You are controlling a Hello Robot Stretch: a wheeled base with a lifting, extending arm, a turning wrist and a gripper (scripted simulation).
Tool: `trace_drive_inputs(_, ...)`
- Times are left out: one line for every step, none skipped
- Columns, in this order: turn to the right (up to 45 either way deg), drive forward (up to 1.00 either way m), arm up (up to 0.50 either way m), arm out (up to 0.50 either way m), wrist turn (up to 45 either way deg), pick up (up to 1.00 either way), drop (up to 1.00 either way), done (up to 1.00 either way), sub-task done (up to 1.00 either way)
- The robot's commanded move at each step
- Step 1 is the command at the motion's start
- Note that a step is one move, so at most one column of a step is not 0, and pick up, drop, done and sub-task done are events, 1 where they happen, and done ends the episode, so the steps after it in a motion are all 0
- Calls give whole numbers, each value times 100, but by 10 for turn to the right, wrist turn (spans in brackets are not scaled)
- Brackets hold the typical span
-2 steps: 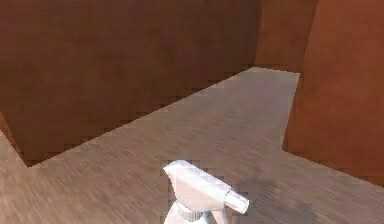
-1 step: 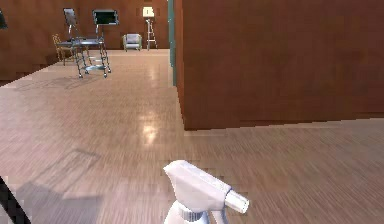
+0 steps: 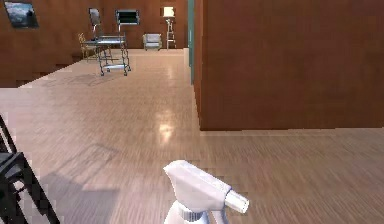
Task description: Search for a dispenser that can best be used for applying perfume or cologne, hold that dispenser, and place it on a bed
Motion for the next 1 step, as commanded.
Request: trace_drive_inputs(0,100,0,0,0,0,0,0,0)
